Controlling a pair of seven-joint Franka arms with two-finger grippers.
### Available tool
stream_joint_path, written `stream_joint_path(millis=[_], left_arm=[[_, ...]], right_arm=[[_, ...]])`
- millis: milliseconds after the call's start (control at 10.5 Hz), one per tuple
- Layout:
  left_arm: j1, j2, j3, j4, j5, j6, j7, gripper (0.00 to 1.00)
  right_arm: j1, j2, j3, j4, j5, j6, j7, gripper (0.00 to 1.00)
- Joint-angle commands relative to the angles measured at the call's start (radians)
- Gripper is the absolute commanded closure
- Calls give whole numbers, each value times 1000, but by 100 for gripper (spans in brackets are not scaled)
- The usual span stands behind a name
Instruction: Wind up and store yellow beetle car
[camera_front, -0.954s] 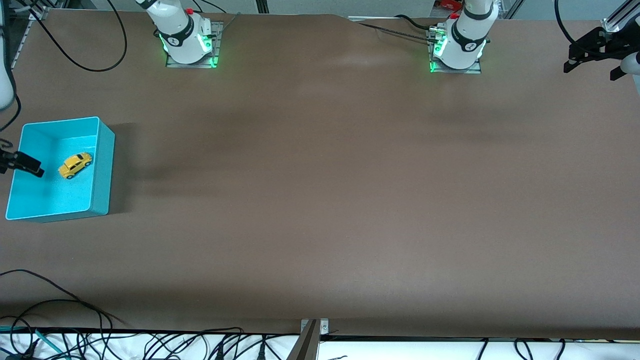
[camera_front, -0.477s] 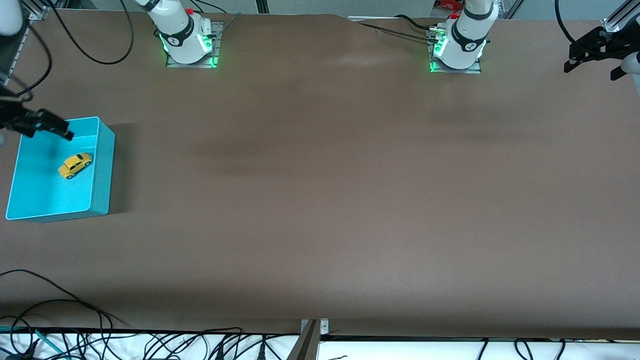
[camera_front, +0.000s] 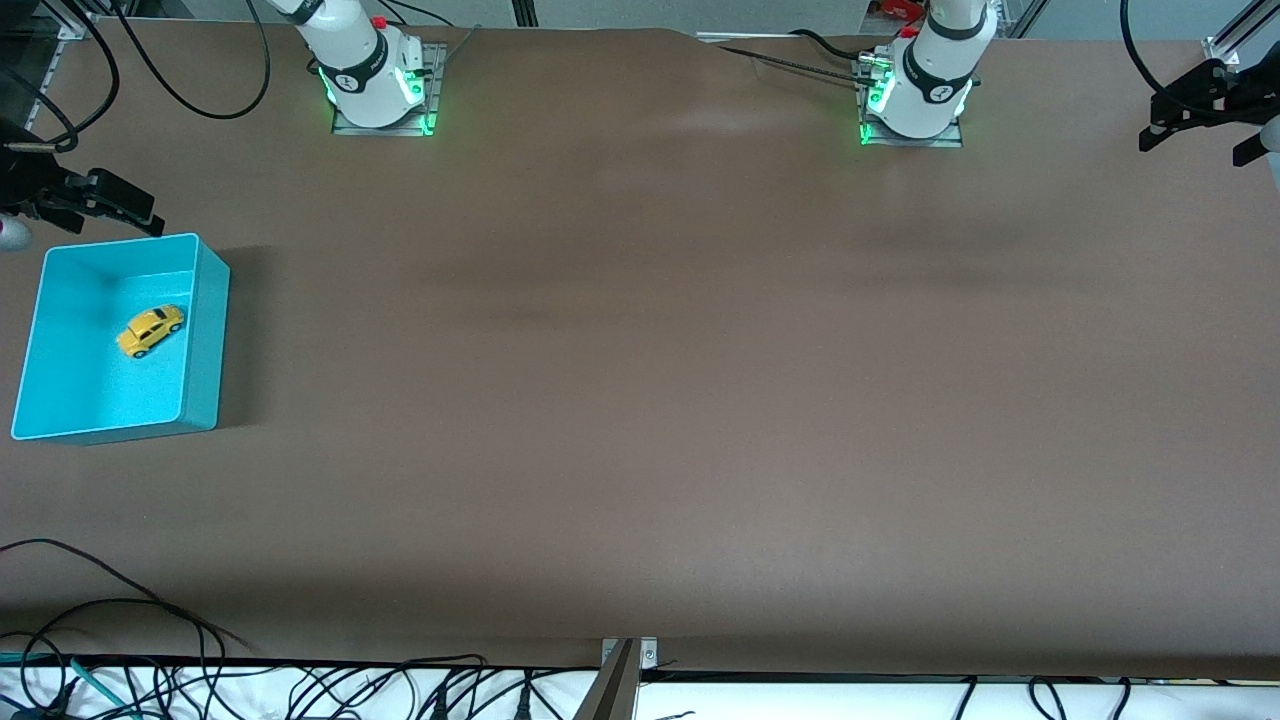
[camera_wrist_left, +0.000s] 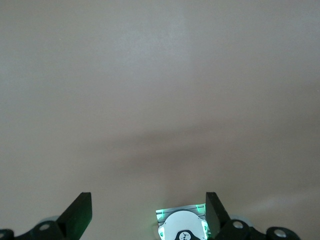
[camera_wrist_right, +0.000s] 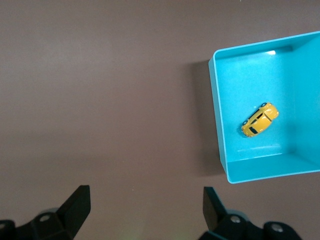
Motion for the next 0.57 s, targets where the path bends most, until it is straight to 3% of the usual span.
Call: stream_joint_path(millis=[0,477], left_arm=[[1,16,1,36,-2,-20,7,0],[1,16,1,33,1,-25,4,0]], right_arm=[[6,68,-4,85,-4,-27,-11,0],[2,64,-4,98,-4,-2,-17,0]])
